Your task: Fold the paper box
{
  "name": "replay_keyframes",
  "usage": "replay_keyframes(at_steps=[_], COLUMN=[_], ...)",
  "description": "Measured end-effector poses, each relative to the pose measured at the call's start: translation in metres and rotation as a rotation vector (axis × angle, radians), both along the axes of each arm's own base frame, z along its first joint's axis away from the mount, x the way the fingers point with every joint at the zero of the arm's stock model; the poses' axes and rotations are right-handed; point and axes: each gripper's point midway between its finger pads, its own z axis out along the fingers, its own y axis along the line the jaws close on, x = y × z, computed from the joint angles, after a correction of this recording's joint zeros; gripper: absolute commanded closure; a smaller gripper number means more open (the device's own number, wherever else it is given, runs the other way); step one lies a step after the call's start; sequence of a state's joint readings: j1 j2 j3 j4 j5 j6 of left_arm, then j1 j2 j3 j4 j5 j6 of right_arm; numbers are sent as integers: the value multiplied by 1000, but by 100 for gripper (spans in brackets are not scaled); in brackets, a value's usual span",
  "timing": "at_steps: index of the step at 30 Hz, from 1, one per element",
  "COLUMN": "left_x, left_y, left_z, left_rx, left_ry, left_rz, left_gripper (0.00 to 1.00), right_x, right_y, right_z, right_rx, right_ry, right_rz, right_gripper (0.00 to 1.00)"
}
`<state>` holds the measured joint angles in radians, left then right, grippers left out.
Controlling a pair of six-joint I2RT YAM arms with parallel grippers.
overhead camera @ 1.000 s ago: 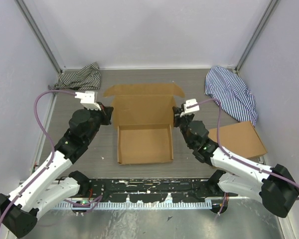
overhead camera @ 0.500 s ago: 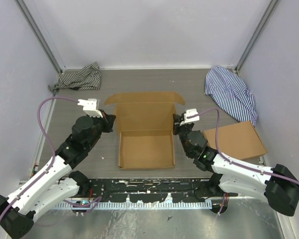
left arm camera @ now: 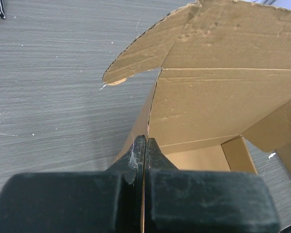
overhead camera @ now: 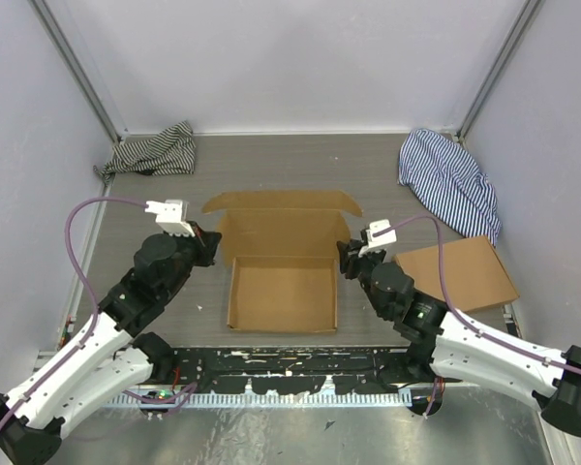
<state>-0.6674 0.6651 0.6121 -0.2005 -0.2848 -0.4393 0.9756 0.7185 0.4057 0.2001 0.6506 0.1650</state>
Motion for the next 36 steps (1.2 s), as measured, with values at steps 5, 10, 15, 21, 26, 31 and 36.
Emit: replay_keyframes(at_steps=[5,10,15,21,26,31,36], left_x=[-6,-15,-23,-26,-28,-31,-32], left_y=[1,1,6,5,3,5,6], left_z=[-2,-4,-8,-10,-13,-18,-16], left_rx=[-20,-42,-48,-56,-55,-42,-31], left_ry=[15,31,49,63,78,96,107], left_rz=[-4,-14,-13,-21,-30,-30,-29], left_gripper=[100,100,100,100,100,100,100], right_x=[-9,-18,-23,-24,-19,-18,-23], right_y=[-4,0,0,-6,-16,-24,-18], right_z=[5,14,16,31,58,57,54], right_rx=[-13,-25,-61,-134,-163,-214,-242], right_ry=[57,120,185,245,238,253,291], right_rz=[20,64,74,47,-11,-47,-6], right_gripper=[64,61,56,52,46,47,49])
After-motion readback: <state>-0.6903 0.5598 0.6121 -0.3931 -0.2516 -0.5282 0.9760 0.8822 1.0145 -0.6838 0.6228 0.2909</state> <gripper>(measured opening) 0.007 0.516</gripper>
